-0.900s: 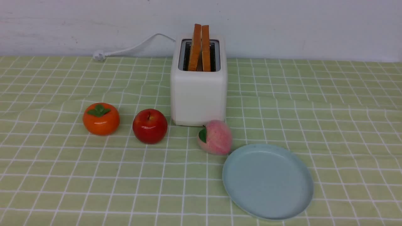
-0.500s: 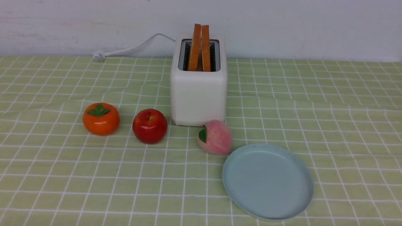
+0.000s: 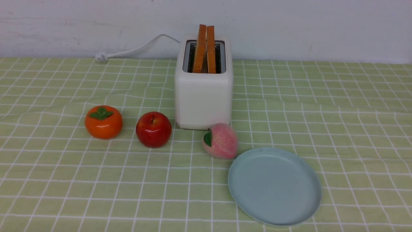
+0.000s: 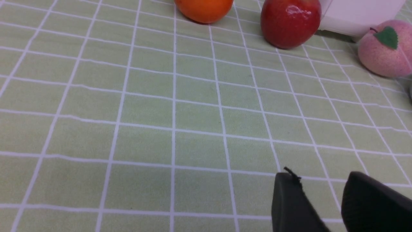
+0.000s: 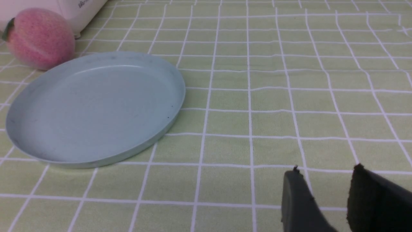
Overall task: Take toasted bread from bread machine on green coffee tablecloth place on plate.
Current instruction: 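Reach for a toast slice standing in the toaster with the left gripper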
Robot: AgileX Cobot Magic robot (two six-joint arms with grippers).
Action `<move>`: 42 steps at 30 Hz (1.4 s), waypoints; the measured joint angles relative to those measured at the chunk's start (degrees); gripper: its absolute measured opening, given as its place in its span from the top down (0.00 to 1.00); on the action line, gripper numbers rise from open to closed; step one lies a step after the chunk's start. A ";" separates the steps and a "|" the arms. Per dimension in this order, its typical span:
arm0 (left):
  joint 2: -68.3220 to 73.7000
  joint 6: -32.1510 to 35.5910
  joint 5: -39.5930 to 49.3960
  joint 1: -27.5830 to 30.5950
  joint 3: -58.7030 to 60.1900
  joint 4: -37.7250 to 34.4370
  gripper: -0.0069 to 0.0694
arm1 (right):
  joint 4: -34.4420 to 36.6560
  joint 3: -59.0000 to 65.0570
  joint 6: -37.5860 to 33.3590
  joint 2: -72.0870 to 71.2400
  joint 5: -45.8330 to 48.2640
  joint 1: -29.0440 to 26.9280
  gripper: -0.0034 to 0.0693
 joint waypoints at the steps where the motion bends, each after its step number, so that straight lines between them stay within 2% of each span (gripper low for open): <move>1: 0.00 0.00 -0.07 0.00 0.00 0.00 0.60 | 0.00 0.00 0.00 0.00 0.00 0.00 0.62; 6: 0.00 -0.66 -4.54 0.00 0.00 -3.70 0.60 | 0.00 0.00 0.00 0.00 0.00 0.00 0.62; 9: 0.00 -4.25 -10.17 0.00 0.00 -14.78 0.60 | 0.00 0.00 0.00 0.00 0.00 0.00 0.62; 13: 0.00 -5.42 -18.11 0.00 0.00 -24.01 0.60 | 0.00 0.00 0.00 0.00 0.00 0.00 0.62; 16: 0.00 -5.63 -24.96 0.00 0.00 -34.17 0.60 | 0.00 0.00 0.00 0.00 0.00 0.00 0.62; 20: 0.00 -5.63 -30.34 0.00 0.00 -41.91 0.60 | 0.00 0.00 0.00 0.00 0.00 0.00 0.62; 23: 0.00 -4.48 -30.28 0.00 -0.07 -42.98 0.69 | 0.00 0.00 0.00 0.00 0.00 0.00 0.62; 24: 0.00 -3.15 -28.26 0.00 -0.72 -42.82 0.76 | 0.00 0.00 0.00 0.00 0.00 0.00 0.62; 25: 0.00 -2.91 -27.86 0.00 -0.89 -42.74 0.79 | 0.00 0.00 0.00 0.00 0.00 0.00 0.62; 26: 0.00 -0.37 -24.41 0.00 -3.26 -41.55 0.90 | 0.00 0.00 0.00 0.00 0.00 0.00 0.62; 28: 0.79 2.41 -21.69 0.00 -6.47 -40.27 0.93 | 0.00 0.00 0.00 0.00 0.00 0.00 0.62; 32: 6.04 10.36 -16.41 0.00 -13.12 -37.20 0.93 | 0.67 0.14 0.54 0.00 -1.43 0.00 0.62; 36: 17.86 23.41 -4.47 0.00 -22.79 -35.39 0.93 | 10.56 0.55 6.73 0.00 -9.71 0.00 0.62; 40: 26.67 32.14 0.07 0.00 -27.13 -35.26 0.93 | 16.80 0.55 10.02 0.00 -16.01 0.00 0.62; 42: 33.05 37.70 0.18 0.00 -29.10 -37.82 0.93 | 19.62 0.49 11.47 0.00 -18.61 0.00 0.64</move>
